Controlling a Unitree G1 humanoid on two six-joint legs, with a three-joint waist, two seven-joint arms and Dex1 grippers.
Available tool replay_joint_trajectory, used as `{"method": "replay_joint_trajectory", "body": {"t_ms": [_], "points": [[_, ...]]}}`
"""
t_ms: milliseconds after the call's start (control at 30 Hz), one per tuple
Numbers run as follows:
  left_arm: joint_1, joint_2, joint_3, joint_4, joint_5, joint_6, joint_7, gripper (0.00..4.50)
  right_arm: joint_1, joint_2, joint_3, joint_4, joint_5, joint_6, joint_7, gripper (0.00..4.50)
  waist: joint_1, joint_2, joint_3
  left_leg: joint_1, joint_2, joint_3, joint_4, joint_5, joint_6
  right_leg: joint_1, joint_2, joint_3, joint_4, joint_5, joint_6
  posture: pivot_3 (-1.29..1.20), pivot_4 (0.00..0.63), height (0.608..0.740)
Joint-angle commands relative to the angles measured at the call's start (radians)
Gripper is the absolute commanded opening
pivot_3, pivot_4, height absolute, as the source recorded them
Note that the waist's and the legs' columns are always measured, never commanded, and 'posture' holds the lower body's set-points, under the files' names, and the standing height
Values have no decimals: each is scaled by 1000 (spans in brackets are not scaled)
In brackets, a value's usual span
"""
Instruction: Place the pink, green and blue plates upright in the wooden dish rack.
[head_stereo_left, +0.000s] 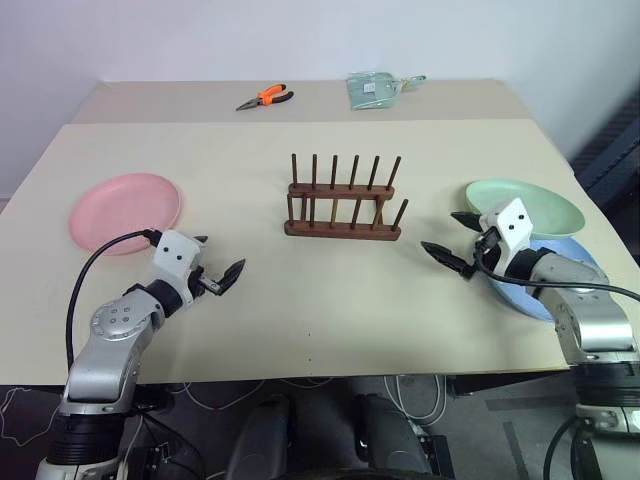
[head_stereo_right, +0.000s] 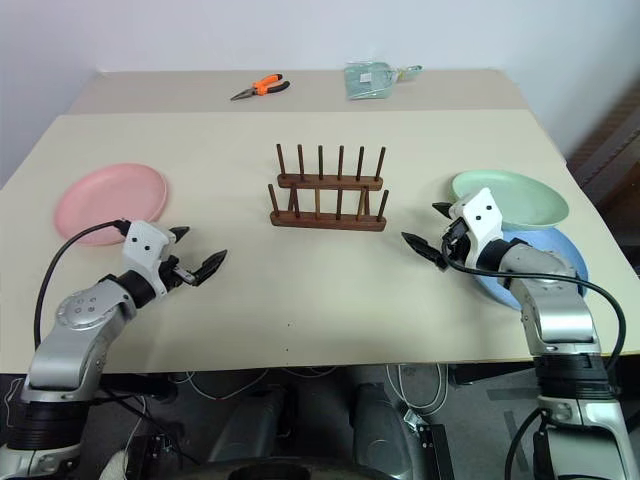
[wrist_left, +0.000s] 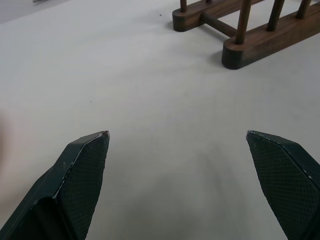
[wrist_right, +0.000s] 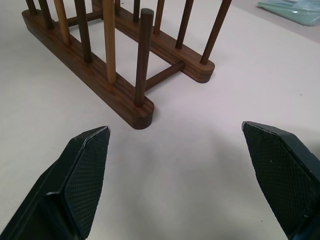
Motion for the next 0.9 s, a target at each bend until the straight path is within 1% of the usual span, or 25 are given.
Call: {"method": "replay_joint_trajectory", "body": {"t_ms": [33,233,267,300,367,467,533,600,700,800,900], "points": [[-5,-5,0,-50,-7,12,12,4500,-27,12,-3,0,-5,-24,-7,4302,0,0,0,0,0,0,0,0,0,0,0,0,0,0,0,0,150,738],[-9,-15,-8,-61,-24,29,5,4500,-62,21,8,17,-13,-17,-1,4302,0,0,0,0,0,0,0,0,0,0,1,0,0,0,0,0,150,738],[-24,-11,-20,-41,-28,31,-14,4500,-62,23,11,8,-5,-3,5,4302,0,0,0,0,0,0,0,0,0,0,1,0,0,0,0,0,150,738],[-34,-6,-27,-26,-30,32,-28,4500,-61,25,14,-1,1,8,8,4417,0,0,0,0,0,0,0,0,0,0,1,0,0,0,0,0,150,738],[-81,4,-60,37,-25,22,-78,4500,-49,35,25,-33,4,20,4,4417,2,0,0,0,0,0,0,0,0,0,1,0,0,0,0,0,150,738],[-223,2,-142,224,17,-39,-162,4500,-26,60,26,-83,-5,31,-38,4417,6,0,0,0,-1,0,1,0,0,0,1,-1,0,0,0,0,150,738],[-331,-16,-189,387,31,-79,-231,4500,1,73,23,-115,-19,26,-68,4417,6,0,0,-1,-1,0,1,0,0,0,2,-1,0,0,1,0,150,738],[-439,-41,-235,574,72,-154,-277,4500,24,83,24,-151,-26,32,-94,4417,6,0,0,-1,-2,0,1,0,1,0,2,-2,0,2,4,0,150,738],[-593,-103,-290,842,118,-253,-349,4500,71,96,14,-223,-21,58,-137,4417,6,0,0,-2,-2,0,1,0,1,0,2,-2,-1,2,5,0,150,738],[-701,-158,-323,1036,158,-330,-410,4500,124,104,-1,-297,-21,81,-176,4417,13,0,0,-2,-2,0,2,0,1,0,2,-2,-1,2,5,0,150,738],[-771,-192,-331,1178,199,-412,-417,4500,160,111,-16,-347,-14,104,-206,4417,17,0,-1,-2,-2,0,2,-1,2,1,2,-2,-1,3,5,0,150,738]]}}
